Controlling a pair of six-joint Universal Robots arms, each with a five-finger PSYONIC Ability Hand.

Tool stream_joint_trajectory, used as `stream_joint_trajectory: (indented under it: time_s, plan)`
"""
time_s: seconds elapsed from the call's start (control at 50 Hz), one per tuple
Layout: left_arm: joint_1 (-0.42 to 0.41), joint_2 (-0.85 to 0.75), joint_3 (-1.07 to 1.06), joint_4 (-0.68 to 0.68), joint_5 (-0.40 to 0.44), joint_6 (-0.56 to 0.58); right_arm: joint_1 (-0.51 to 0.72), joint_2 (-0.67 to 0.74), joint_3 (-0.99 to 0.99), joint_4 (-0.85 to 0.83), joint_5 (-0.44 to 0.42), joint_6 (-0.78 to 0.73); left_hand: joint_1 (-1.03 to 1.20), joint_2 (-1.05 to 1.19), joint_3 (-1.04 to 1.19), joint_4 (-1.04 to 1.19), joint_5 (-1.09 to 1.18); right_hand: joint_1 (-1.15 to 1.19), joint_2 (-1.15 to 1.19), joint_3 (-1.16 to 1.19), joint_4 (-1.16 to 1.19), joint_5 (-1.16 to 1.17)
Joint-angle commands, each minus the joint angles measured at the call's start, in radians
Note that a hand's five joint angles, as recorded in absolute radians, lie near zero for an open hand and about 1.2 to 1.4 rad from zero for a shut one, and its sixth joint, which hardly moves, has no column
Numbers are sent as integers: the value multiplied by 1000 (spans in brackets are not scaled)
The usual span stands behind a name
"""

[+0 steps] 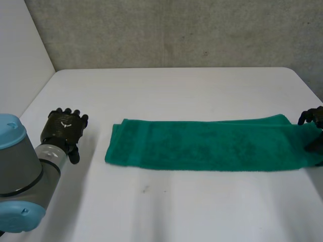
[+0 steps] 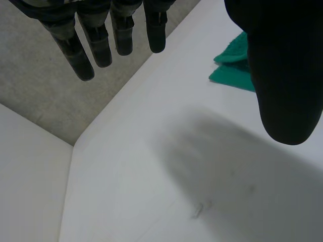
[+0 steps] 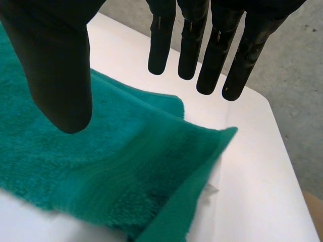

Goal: Fold the towel.

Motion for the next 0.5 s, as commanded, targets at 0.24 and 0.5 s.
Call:
stream_joint_trajectory:
  time_s: [0.24,0.5]
  plan:
    - [-12,-2,19,5,44,-25,1,90,-25,-13,28,-74,-18,5,-7,0,-10,99,35,38,42,41]
    - [-150,-91,247,-67,106,-167,108,176,-268,9,312,-69,2,26,14,20,11,96,32,35,39,38]
